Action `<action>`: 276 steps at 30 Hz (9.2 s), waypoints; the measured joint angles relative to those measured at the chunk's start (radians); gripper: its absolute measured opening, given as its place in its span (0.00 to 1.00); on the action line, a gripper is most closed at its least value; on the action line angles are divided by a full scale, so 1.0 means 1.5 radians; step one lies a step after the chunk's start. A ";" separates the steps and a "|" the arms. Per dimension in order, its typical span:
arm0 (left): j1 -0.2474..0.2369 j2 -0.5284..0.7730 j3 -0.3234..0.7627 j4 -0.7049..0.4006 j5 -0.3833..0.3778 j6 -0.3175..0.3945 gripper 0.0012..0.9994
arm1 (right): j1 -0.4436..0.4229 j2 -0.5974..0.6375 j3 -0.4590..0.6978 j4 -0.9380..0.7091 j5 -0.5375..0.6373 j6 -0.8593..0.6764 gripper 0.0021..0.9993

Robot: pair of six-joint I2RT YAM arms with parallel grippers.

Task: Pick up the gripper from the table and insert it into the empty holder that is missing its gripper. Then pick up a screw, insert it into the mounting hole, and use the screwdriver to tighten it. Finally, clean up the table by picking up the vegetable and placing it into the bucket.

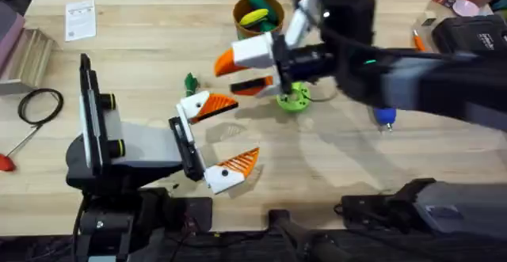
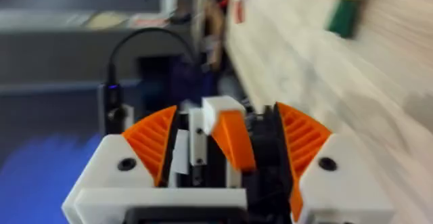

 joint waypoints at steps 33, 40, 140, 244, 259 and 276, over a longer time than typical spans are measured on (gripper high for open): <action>0.000 0.000 0.000 -0.002 0.008 0.000 0.99 | 0.085 -0.061 0.288 -0.901 0.726 -0.406 0.80; 0.000 0.000 0.000 -0.002 0.008 0.000 0.99 | 0.088 -0.049 0.289 -0.896 0.737 -0.406 0.80; 0.000 0.000 0.000 -0.002 0.008 0.000 0.99 | 0.112 0.146 0.308 -0.847 0.756 -0.355 0.00; 0.000 0.000 0.000 -0.002 0.010 0.000 0.99 | 0.346 0.156 0.736 -1.035 0.601 -1.124 0.00; 0.000 0.000 0.000 -0.002 0.010 0.000 0.99 | 0.346 0.176 0.737 -1.033 0.601 -1.124 0.00; 0.000 0.000 0.000 -0.002 0.010 0.000 0.99 | 0.346 0.179 0.737 -1.037 0.601 -1.124 0.00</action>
